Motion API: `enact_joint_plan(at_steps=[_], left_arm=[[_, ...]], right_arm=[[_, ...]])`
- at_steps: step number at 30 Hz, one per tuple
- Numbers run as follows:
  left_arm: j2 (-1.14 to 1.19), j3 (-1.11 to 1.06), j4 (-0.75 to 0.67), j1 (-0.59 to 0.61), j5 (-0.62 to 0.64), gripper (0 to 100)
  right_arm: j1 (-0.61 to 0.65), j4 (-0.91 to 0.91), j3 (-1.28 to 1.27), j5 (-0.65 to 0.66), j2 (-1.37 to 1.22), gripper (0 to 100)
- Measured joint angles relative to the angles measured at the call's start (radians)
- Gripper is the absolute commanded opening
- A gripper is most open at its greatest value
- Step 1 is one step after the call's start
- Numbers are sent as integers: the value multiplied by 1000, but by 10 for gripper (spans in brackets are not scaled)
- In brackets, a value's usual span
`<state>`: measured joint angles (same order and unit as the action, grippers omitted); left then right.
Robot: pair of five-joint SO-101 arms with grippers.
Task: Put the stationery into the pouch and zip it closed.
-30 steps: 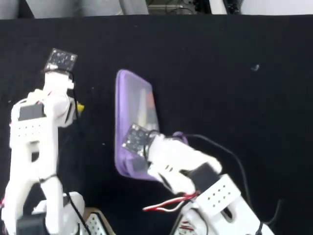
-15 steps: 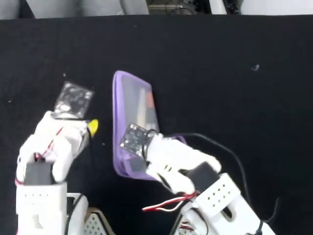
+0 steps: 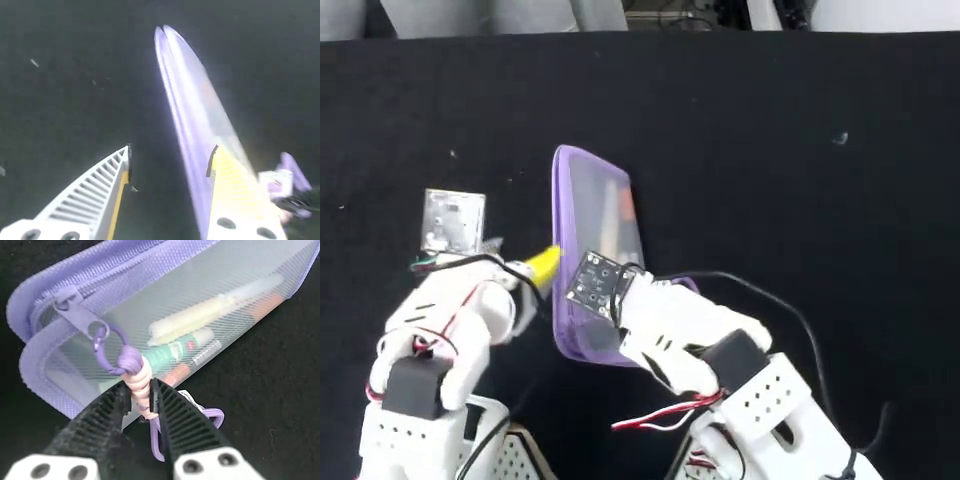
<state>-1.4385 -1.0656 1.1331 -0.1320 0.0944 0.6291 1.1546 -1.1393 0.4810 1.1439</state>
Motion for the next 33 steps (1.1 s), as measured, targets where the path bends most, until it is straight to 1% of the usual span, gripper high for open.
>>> enact_joint_plan(at_steps=[3, 6, 13, 16, 20, 26, 30, 33], left_arm=[[0, 17, 46, -69, 78, 270], [26, 18, 49, -89, 124, 270], [298, 75, 3, -97, 226, 270], [394, 124, -6, -98, 245, 269], [456, 150, -37, -98, 281, 269], [468, 94, -153, -98, 310, 269], [468, 80, -176, -103, 311, 267], [468, 77, -178, -141, 311, 265]], right_arm=[[0, 0, 0, 0, 0, 11], [0, 0, 0, 0, 0, 11], [0, 0, 0, 0, 0, 11], [0, 12, 0, 0, 0, 11], [0, 15, 0, 0, 0, 11], [0, 18, 0, 0, 0, 11], [0, 18, 0, 0, 0, 11], [0, 18, 0, 0, 0, 11]])
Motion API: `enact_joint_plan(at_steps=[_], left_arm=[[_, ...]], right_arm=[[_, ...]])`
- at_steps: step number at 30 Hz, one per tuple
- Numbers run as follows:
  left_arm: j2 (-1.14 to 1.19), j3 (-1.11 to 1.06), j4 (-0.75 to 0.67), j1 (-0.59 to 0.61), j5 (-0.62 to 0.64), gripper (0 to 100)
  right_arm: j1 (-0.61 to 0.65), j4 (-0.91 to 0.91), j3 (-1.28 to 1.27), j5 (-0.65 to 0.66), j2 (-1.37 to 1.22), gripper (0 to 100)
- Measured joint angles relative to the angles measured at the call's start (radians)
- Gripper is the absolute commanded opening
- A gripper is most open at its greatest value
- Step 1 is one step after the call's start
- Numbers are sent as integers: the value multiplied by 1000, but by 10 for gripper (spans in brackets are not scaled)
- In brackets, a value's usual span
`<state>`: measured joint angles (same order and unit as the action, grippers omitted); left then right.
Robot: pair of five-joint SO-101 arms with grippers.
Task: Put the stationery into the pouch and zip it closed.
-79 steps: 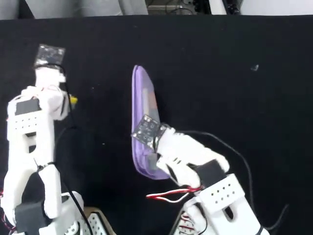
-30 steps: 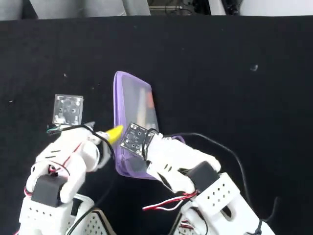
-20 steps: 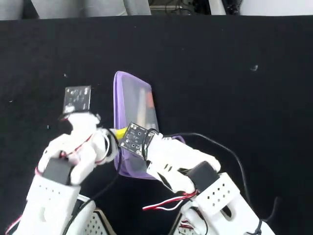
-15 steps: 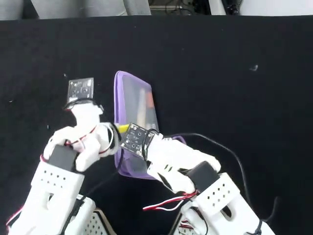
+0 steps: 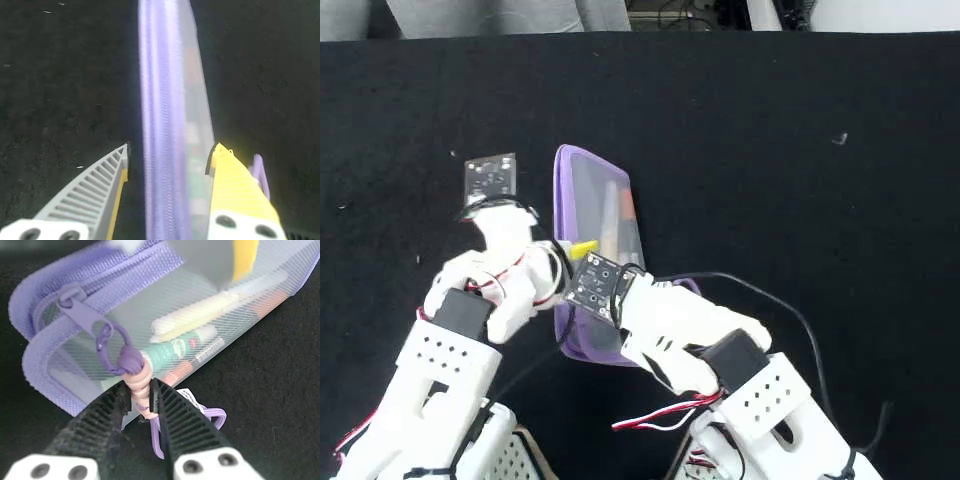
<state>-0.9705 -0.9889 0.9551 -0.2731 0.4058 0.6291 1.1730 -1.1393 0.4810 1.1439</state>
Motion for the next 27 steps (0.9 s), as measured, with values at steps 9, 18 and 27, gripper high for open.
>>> enact_joint_plan(at_steps=[9, 18, 27], left_arm=[[3, -25, -9, -61, 0, 259], [3, -115, -130, -72, 5, 29], [3, -115, -138, 8, -3, 29]], right_arm=[[0, 0, 0, 0, 0, 11], [-32, 0, 2, 0, 0, 11], [-126, 25, 61, 0, 2, 11]])
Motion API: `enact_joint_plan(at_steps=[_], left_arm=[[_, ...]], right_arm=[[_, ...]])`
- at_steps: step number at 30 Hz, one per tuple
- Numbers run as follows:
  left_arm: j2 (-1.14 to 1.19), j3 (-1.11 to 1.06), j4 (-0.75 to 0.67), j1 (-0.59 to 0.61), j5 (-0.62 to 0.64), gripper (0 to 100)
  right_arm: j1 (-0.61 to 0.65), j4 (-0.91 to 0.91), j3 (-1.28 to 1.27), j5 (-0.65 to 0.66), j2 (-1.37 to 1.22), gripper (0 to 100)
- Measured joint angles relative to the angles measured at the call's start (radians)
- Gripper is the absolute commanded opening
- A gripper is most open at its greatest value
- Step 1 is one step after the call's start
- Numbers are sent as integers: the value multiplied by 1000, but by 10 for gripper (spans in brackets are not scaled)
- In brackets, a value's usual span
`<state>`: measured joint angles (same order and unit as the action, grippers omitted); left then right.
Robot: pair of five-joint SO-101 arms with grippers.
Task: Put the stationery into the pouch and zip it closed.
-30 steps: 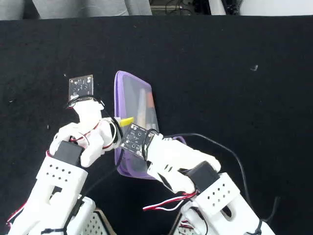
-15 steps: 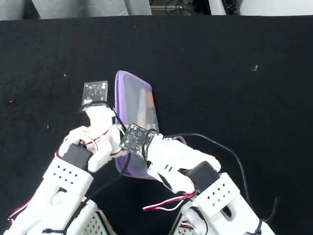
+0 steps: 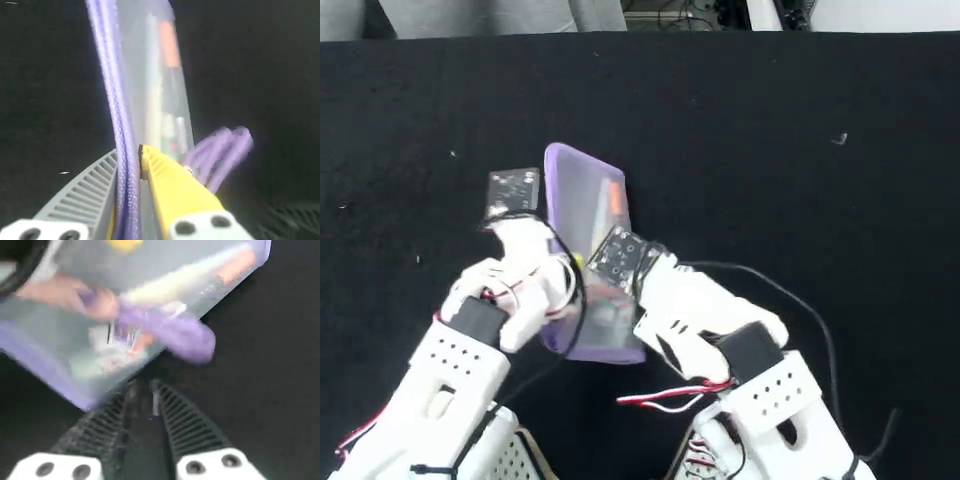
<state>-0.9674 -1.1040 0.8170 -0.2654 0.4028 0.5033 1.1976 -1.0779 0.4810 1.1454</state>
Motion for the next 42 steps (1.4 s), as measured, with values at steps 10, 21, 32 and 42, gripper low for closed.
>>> enact_joint_plan(at_steps=[10, 21, 32, 42], left_arm=[[0, 0, 0, 157, 0, 29], [0, 0, 0, 157, 0, 29], [0, 0, 0, 157, 0, 29], [0, 0, 0, 157, 0, 29]], right_arm=[[-5, 51, 58, 0, 0, 16], [190, -278, -155, -127, 0, 268], [258, -660, -304, -140, 0, 268], [281, -687, -316, -140, 0, 268]])
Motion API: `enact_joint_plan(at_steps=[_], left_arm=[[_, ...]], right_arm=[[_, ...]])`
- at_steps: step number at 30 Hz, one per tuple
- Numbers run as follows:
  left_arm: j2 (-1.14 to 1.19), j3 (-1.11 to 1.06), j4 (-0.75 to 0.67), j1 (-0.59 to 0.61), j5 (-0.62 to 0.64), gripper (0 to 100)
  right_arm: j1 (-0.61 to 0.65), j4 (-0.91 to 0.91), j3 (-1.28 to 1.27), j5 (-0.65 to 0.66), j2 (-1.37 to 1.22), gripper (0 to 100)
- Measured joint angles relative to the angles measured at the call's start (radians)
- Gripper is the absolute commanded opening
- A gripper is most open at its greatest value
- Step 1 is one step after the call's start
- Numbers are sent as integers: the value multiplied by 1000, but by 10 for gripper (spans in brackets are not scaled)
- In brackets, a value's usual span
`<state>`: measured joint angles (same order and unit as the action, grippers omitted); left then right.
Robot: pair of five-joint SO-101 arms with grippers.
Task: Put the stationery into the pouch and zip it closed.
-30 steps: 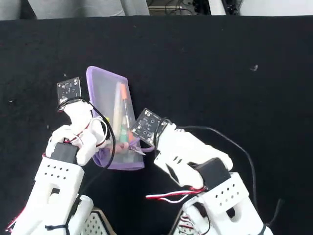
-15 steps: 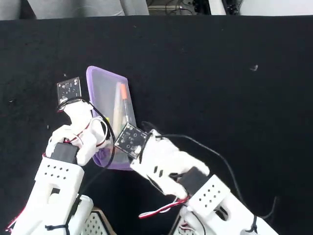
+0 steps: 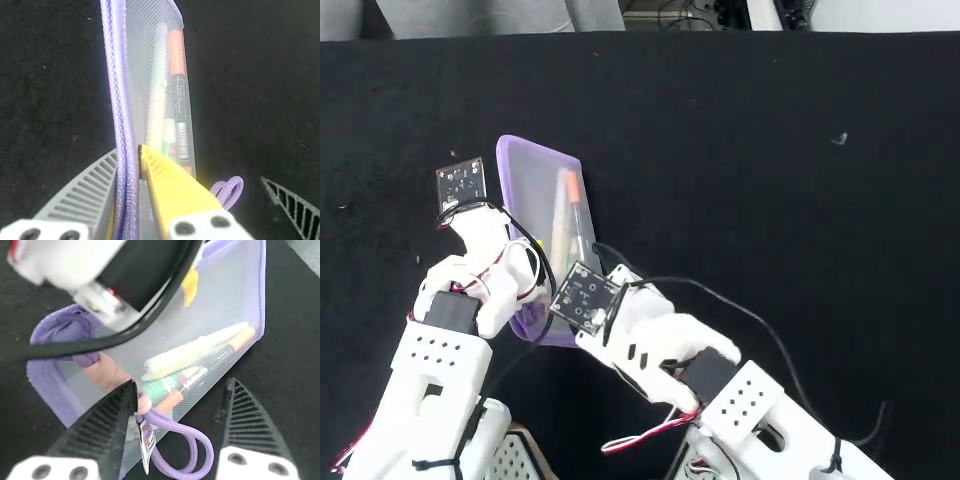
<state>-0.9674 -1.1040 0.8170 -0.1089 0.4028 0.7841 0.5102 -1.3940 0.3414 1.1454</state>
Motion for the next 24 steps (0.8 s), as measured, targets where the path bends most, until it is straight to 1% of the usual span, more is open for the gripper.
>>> enact_joint_plan(at_steps=[5, 9, 13, 19, 24], left_arm=[[0, 0, 0, -6, 0, 29], [-2, 2, -18, -57, 0, 29], [-5, 3, -26, -106, -2, 29], [-5, 11, -37, -126, -2, 29], [-5, 14, -31, -126, -2, 29]], right_arm=[[21, 0, -41, 0, 60, 268], [91, 54, -83, 3, 178, 268], [104, 107, -117, 40, 278, 266], [129, 140, -140, 49, 328, 168], [176, 140, -140, 49, 330, 156]])
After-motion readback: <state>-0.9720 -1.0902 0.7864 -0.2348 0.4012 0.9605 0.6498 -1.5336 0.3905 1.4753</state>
